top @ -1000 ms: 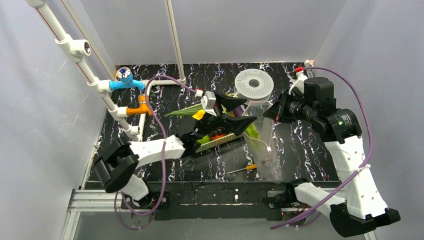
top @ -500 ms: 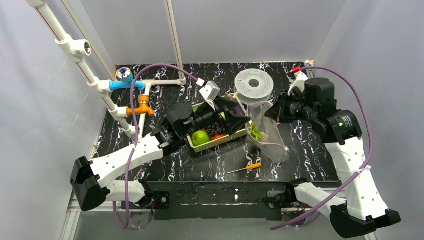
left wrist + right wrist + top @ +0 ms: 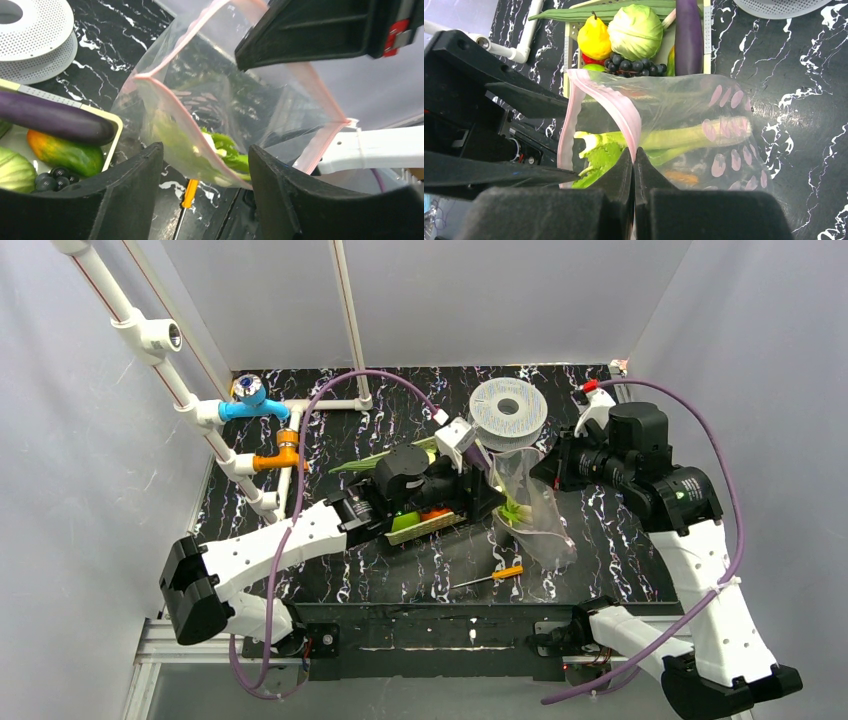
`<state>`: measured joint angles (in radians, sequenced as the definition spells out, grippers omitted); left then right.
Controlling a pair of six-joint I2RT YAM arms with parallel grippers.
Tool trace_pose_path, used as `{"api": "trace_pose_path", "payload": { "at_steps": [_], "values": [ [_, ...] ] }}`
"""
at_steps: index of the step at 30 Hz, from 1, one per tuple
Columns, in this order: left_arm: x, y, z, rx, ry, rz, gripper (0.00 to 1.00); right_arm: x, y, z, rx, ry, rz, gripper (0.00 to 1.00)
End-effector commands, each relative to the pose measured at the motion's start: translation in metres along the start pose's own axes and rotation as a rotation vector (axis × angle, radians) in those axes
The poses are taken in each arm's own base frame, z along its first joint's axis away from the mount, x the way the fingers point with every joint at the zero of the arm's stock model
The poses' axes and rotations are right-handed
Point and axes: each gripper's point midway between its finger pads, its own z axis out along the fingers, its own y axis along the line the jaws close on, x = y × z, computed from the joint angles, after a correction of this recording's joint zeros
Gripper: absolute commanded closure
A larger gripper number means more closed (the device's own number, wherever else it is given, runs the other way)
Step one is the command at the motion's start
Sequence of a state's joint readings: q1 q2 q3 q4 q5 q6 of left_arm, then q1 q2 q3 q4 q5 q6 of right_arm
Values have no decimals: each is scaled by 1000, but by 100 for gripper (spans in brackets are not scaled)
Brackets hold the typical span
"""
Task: Place the food in the zip-top bag and seal the zipper
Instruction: Place the fake vegetable in the zipper food storage bag, then adjust the zipper food storage bag at the center of the board.
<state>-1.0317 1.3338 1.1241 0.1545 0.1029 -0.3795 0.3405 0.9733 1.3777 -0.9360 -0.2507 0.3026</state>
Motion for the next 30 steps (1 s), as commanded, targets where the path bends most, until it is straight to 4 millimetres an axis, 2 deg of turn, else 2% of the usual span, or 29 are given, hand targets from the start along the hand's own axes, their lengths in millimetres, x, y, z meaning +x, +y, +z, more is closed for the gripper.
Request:
{"api": "trace_pose_path", "payload": {
  "at_steps": [1, 4, 8, 11, 12, 13, 18, 19, 20, 26, 30],
  "values": [
    [-21, -4, -6, -21, -44, 25, 46, -10, 8, -7, -41, -61, -51, 99],
    [-25, -3, -5, -31, -56, 23, 49, -9, 9, -6, -47, -56, -54, 99],
    [-34, 3, 0, -71, -74, 27, 41, -6, 10, -7, -59, -55, -60, 99],
    [-35, 10, 9, -106, -66, 48, 40, -7, 12, -9, -68, -61, -62, 99],
    [-35, 10, 12, -109, -59, 54, 43, -7, 13, -10, -73, -62, -63, 99],
    [-35, 10, 14, -110, -53, 56, 50, -7, 14, -11, -76, -65, -65, 99],
    [-47, 3, 24, -76, -72, 84, 89, -9, 12, -13, -65, -91, -77, 99],
    [-51, -4, 26, -46, -76, 90, 97, -9, 11, -12, -62, -98, -79, 99],
    [-57, -10, 29, -21, -84, 94, 100, -9, 9, -11, -57, -106, -81, 99],
    [-95, -59, 47, 194, -145, 28, 100, -15, -10, -6, 22, -213, -81, 99],
    [-99, -68, 51, 234, -159, -19, 100, -16, -25, -9, 91, -310, -49, 99]
  ]
}}
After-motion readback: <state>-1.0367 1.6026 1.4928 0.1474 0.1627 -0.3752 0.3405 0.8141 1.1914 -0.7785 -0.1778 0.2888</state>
